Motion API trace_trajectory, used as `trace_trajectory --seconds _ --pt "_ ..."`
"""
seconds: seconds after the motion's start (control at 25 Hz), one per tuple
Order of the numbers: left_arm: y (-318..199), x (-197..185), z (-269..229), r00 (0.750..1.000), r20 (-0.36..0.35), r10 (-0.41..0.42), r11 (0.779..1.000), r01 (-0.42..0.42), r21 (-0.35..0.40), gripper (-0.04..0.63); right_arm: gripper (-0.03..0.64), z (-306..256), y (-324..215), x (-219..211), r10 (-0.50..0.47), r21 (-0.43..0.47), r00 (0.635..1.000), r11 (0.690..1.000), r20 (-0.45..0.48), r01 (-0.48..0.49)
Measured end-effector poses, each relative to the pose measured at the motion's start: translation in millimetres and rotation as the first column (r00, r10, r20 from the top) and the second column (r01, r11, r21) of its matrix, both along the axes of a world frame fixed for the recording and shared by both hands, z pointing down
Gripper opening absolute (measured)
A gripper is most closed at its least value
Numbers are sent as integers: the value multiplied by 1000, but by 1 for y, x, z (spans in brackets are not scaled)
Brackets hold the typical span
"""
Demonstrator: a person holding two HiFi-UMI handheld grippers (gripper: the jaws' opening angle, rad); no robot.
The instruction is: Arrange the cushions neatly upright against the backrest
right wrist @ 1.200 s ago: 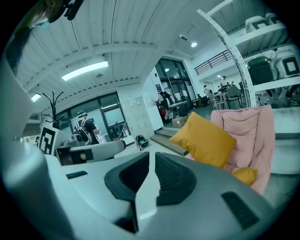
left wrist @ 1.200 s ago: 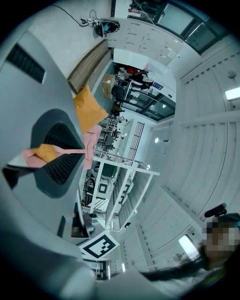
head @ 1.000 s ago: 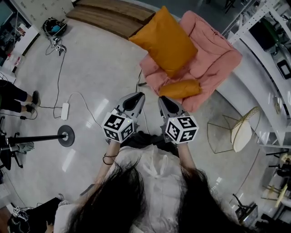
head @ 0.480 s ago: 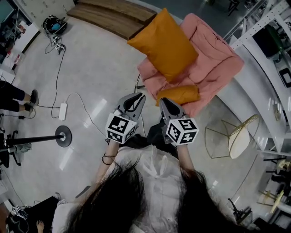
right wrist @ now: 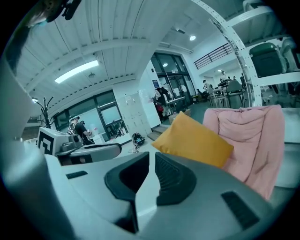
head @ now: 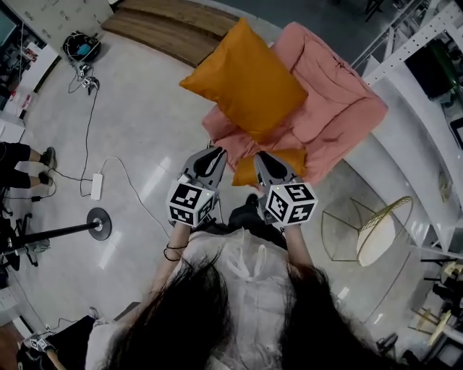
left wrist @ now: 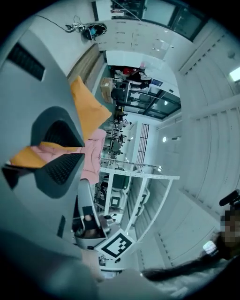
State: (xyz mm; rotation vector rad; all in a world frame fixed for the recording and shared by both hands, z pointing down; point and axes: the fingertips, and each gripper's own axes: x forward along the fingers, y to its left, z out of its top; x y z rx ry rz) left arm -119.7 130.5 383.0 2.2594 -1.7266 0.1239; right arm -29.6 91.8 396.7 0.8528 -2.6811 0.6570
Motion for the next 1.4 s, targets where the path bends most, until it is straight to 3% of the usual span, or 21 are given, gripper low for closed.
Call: trace_trajectory --seconds 0.36,0.6,1.0,1.4 --pt "-77 30 27 997 1 -74 992 74 -98 34 52 19 -83 39 -48 -62 999 997 2 48" --pt "-92 31 41 989 6 -145 979 144 -143 34 52 39 -112 56 -65 -112 998 992 6 66" --pt "-110 35 61 980 158 -124 971 152 -183 34 52 71 -145 79 -83 -155 996 985 -19 79" --pt "-129 -9 93 976 19 -216 948 215 -236 35 52 79 -166 63 -142 -136 988 982 -54 134"
